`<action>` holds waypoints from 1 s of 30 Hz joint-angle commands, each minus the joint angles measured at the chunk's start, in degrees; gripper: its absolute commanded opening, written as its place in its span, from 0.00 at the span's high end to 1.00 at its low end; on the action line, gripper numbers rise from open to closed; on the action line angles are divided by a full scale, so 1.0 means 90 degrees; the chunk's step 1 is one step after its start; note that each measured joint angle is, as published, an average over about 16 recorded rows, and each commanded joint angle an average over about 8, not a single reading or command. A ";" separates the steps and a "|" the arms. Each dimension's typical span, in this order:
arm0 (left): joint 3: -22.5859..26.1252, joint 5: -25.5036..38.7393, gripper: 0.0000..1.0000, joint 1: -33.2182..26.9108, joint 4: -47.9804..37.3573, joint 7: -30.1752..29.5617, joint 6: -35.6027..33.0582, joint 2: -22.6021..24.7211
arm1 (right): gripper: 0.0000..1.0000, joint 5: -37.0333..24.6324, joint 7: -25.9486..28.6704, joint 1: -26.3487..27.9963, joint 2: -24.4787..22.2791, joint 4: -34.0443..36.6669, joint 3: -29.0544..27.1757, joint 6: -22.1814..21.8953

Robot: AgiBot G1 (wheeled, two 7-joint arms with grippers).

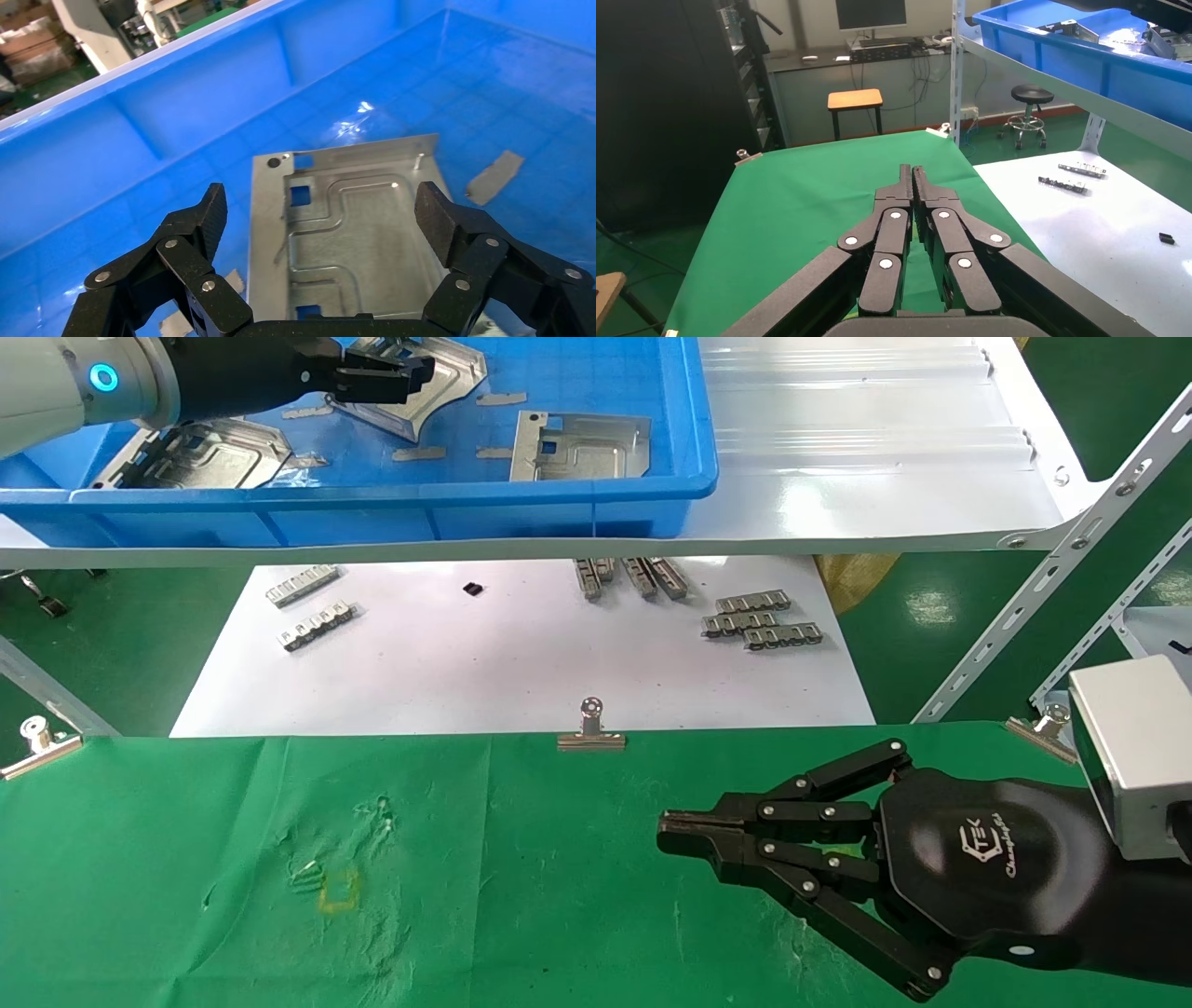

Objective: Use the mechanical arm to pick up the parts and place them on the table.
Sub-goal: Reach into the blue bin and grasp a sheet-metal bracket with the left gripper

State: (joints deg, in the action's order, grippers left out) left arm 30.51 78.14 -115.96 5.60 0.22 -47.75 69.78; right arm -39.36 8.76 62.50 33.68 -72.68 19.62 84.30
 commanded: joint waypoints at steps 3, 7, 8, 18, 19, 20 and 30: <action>0.0008 0.0025 1.00 -0.0093 -0.0262 0.0060 0.0259 0.0116 | 0.00 0.0000 0.0000 0.0000 0.0000 0.0000 0.0000 0.0000; 0.0003 0.0023 1.00 -0.0139 -0.0431 0.0025 0.0437 0.0191 | 0.00 0.0001 0.0000 0.0000 0.0000 0.0000 0.0001 0.0000; 0.0003 0.0023 1.00 -0.0146 -0.0464 0.0013 0.0468 0.0206 | 0.00 0.0001 0.0000 0.0000 0.0000 0.0000 0.0001 0.0000; -0.0011 0.0002 1.00 -0.0169 -0.0630 -0.0118 0.0561 0.0270 | 0.00 0.0001 -0.0001 0.0001 -0.0001 0.0000 0.0002 -0.0001; -0.0012 0.0000 1.00 -0.0169 -0.0633 -0.0124 0.0565 0.0271 | 0.00 0.0001 -0.0001 0.0001 -0.0001 0.0000 0.0002 -0.0001; -0.0014 -0.0001 1.00 -0.0169 -0.0635 -0.0129 0.0569 0.0271 | 0.00 0.0001 -0.0001 0.0001 -0.0001 0.0000 0.0002 -0.0001; 0.0006 0.0026 1.00 -0.0166 -0.0642 -0.0136 0.0583 0.0254 | 0.00 0.0002 -0.0002 0.0001 -0.0001 0.0000 0.0003 -0.0001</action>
State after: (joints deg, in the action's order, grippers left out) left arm 30.47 78.25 -117.47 -0.13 -1.03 -42.57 72.02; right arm -39.34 8.75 62.50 33.67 -72.68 19.65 84.29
